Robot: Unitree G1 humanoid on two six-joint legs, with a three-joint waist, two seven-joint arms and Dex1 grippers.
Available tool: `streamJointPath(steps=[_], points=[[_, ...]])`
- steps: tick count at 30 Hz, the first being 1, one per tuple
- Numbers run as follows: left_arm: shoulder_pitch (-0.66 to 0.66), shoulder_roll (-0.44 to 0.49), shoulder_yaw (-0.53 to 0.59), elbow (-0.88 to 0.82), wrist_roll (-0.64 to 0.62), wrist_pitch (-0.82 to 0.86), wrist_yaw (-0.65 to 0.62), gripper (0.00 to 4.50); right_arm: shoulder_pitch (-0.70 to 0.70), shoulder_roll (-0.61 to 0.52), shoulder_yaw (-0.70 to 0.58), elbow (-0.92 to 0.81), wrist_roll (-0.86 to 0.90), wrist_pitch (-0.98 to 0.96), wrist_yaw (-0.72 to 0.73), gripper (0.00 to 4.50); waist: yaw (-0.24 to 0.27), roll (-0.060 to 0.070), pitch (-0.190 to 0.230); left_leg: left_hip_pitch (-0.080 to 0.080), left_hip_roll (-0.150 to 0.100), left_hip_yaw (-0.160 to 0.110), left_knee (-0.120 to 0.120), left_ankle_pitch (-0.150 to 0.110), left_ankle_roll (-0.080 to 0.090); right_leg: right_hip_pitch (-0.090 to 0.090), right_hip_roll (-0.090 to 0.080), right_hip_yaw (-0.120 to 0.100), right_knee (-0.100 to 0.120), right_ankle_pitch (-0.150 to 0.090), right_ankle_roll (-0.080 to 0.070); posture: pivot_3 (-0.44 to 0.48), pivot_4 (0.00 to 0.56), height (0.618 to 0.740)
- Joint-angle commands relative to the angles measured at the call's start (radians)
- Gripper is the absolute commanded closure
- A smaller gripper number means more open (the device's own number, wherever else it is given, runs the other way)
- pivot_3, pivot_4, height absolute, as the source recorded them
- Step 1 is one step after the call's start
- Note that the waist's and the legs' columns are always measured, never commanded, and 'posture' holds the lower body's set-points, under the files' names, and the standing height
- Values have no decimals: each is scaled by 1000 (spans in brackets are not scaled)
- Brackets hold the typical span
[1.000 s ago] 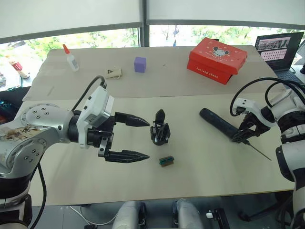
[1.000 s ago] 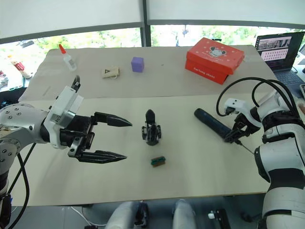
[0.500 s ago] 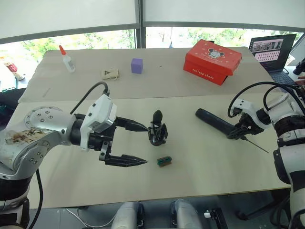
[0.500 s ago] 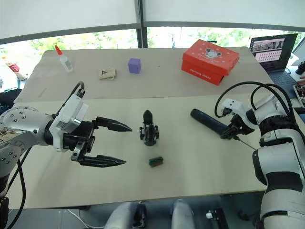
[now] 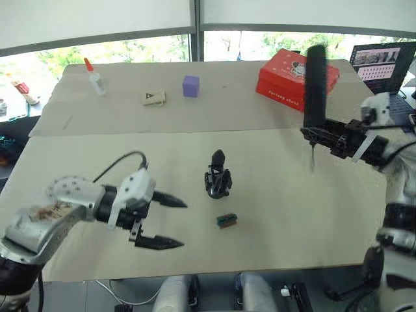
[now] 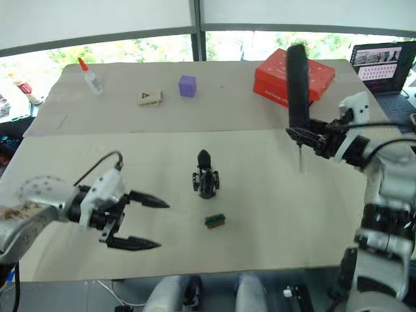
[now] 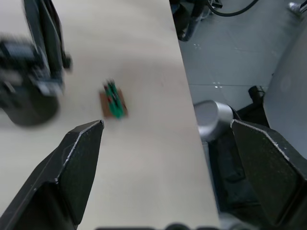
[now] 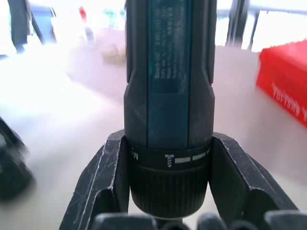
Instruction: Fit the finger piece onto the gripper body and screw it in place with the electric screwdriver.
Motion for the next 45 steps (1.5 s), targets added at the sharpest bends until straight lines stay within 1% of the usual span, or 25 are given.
streamJointPath(steps=[1,3,4,5,7,10,14,16,19,22,29,32,38,45], points=[[-8,-53,-6,21,52,-81,34,0,118,116,-63,-365,176,46,-174,2613,9,0,0,0,-1,0,0,0,1,0,0,1,-1,0,0,0,150,740],[-22,-90,-18,49,67,-97,48,0,194,192,-36,-502,263,77,-255,2613,10,0,0,0,-2,0,3,1,1,1,0,3,-1,0,0,0,150,740],[-28,-100,-23,61,74,-104,46,0,219,211,-18,-544,290,83,-282,2613,10,0,0,0,-2,0,3,1,2,2,0,4,-1,0,0,0,150,740],[-33,-107,-31,74,85,-115,40,0,252,215,7,-585,310,73,-278,2613,8,0,0,0,-2,1,4,2,3,2,0,5,-1,0,0,0,150,740],[-44,-116,-44,99,108,-134,32,0,289,207,37,-628,336,52,-276,2613,5,0,0,0,-3,1,4,2,3,1,-1,6,-1,0,0,0,150,740],[-59,-128,-58,141,138,-170,24,0,323,204,38,-664,416,64,-325,2613,2,0,-1,1,-3,1,4,2,3,1,0,6,0,0,0,0,150,740],[-48,-144,-71,157,163,-202,23,0,404,166,121,-729,444,15,-265,2613,1,0,-1,1,-2,1,3,2,3,0,1,6,4,0,-1,0,150,740],[-36,-146,-76,157,178,-230,15,0,414,158,160,-744,441,-7,-268,2613,1,0,-1,1,-2,1,3,2,3,0,1,6,4,0,-1,0,150,740],[-23,-156,-85,146,198,-257,23,0,404,187,241,-703,384,-76,-268,2613,0,-1,-1,1,-2,1,4,2,3,0,1,7,5,0,-1,0,150,740],[-16,-169,-101,142,229,-299,31,0,411,192,303,-646,309,-179,-228,2613,4,-1,-1,1,-2,1,4,2,3,0,1,7,6,0,-1,0,150,740],[-12,-201,-109,146,264,-353,49,0,420,189,378,-516,198,-387,-128,2613,1,-2,-2,1,-2,1,4,2,3,0,1,7,6,0,-1,0,150,740],[-16,-212,-119,137,270,-351,58,0,411,193,401,-478,189,-415,-124,2613,2,-2,-2,1,-2,1,4,2,3,0,1,7,6,0,-1,0,150,740],[-43,-221,-140,142,278,-350,50,0,420,186,435,-467,198,-415,-122,2613,3,-2,-2,1,-2,1,5,2,3,0,1,7,7,0,-1,0,150,740],[-54,-219,-138,128,270,-337,46,0,410,188,449,-442,195,-430,-115,2613,3,-2,-2,1,-2,1,5,2,3,0,1,7,7,0,-1,0,150,740]])
